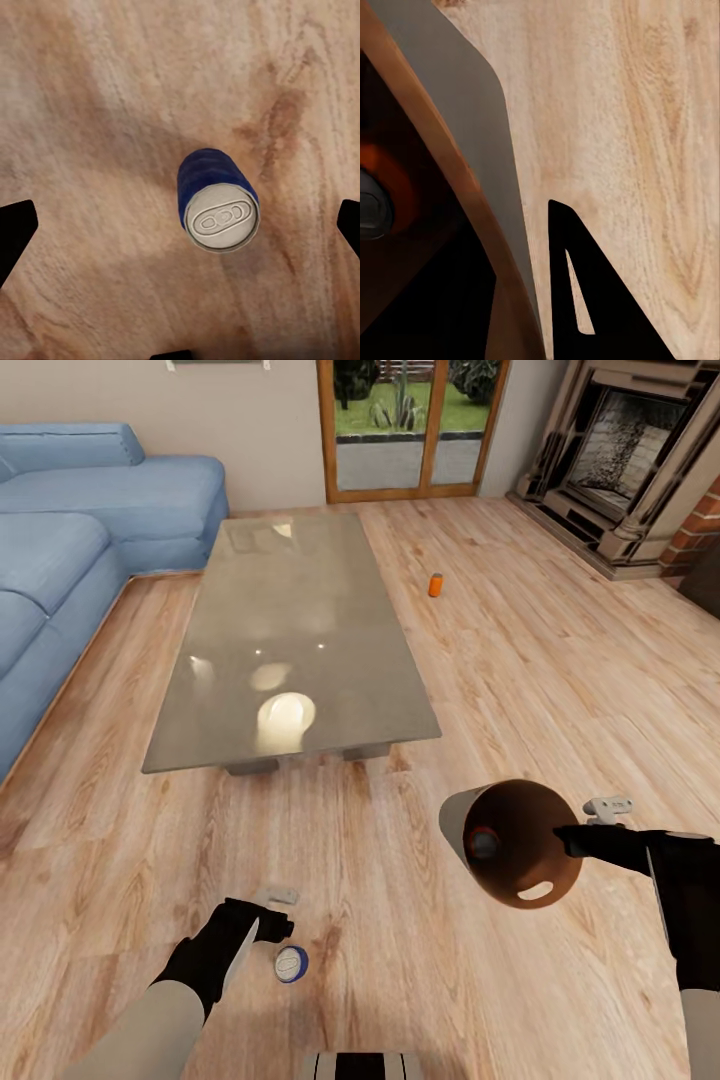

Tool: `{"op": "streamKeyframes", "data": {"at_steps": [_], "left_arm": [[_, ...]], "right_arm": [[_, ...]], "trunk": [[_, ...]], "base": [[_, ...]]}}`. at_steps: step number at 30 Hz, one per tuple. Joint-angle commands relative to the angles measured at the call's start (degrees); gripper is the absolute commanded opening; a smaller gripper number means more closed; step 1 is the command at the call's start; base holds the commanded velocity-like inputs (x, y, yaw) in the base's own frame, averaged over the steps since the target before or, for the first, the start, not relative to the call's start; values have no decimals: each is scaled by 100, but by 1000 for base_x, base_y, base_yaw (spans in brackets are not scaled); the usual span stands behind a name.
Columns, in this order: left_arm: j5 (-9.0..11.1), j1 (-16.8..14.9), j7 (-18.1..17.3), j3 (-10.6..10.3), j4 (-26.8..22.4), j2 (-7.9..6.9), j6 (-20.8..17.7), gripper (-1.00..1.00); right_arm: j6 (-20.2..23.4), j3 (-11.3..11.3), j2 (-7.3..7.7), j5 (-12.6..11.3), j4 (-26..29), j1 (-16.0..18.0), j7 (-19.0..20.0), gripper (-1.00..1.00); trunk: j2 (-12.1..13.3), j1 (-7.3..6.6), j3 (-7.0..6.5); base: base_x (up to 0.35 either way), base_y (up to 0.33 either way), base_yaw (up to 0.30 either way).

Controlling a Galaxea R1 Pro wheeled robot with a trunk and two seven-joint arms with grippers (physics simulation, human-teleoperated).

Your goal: Put the three can of soda from the living room inside the tash can in the kitchen.

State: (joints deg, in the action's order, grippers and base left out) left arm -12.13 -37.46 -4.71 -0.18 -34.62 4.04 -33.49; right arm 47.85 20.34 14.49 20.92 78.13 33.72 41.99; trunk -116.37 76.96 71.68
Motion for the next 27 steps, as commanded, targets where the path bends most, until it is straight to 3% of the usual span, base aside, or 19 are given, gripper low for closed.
{"op": "streamKeyframes", "data": {"at_steps": [1, 7, 21, 27], "left_arm": [[0, 1, 1, 0, 2, 0, 0, 100], [0, 2, 6, 0, 19, 6, 2, 100], [-2, -1, 9, -66, 34, 9, 0, 100], [0, -1, 14, -132, 31, 9, 0, 100]], "right_arm": [[24, -4, -4, -82, 2, 2, 4, -100], [23, -7, -1, -83, 0, 3, -4, -100], [25, -5, -18, -95, -9, 3, -7, -100], [26, 6, -1, -96, -9, 3, -10, -100]], "trunk": [[0, 0, -1], [0, 0, -1], [0, 0, -51], [0, 0, -58]], "base": [[0, 10, 0], [-34, 3, -16], [-276, 53, -185], [-41, 86, -52]]}}
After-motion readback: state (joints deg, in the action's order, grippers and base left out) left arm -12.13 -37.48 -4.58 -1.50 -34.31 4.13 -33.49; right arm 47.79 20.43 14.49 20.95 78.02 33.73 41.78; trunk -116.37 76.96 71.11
